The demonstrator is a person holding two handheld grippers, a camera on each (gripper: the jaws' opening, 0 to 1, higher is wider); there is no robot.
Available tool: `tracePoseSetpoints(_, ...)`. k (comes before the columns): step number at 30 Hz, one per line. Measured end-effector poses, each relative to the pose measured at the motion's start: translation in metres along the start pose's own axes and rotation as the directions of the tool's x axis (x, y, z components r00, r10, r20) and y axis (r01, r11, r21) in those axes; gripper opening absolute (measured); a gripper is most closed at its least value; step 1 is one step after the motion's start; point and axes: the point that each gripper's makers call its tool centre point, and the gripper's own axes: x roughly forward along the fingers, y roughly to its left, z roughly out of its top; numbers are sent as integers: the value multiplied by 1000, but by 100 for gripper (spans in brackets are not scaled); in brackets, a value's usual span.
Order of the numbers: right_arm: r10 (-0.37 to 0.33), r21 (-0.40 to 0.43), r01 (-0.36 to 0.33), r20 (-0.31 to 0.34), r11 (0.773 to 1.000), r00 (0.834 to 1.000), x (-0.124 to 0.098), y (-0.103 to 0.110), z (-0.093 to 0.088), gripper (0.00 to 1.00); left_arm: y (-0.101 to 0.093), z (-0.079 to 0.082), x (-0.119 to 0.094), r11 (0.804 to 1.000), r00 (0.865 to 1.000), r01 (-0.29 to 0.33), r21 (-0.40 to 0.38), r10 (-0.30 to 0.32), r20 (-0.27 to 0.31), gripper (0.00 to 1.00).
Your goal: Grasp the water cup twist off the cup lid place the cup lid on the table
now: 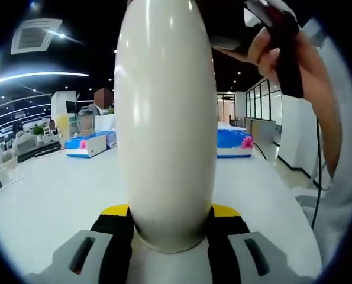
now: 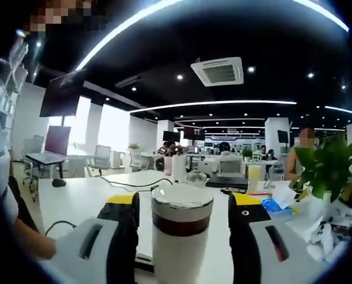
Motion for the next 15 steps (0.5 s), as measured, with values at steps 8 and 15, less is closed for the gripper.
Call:
tracePoseSetpoints(8, -77, 15, 77, 10, 997, 997, 5, 2, 0, 63, 1, 0, 0, 1000, 1000, -3, 0, 3, -1, 50)
tracePoseSetpoints(15, -91, 4, 91, 4, 996, 996, 9, 0, -2, 54, 1, 0, 0, 1000, 1000, -5, 0, 5, -1, 50)
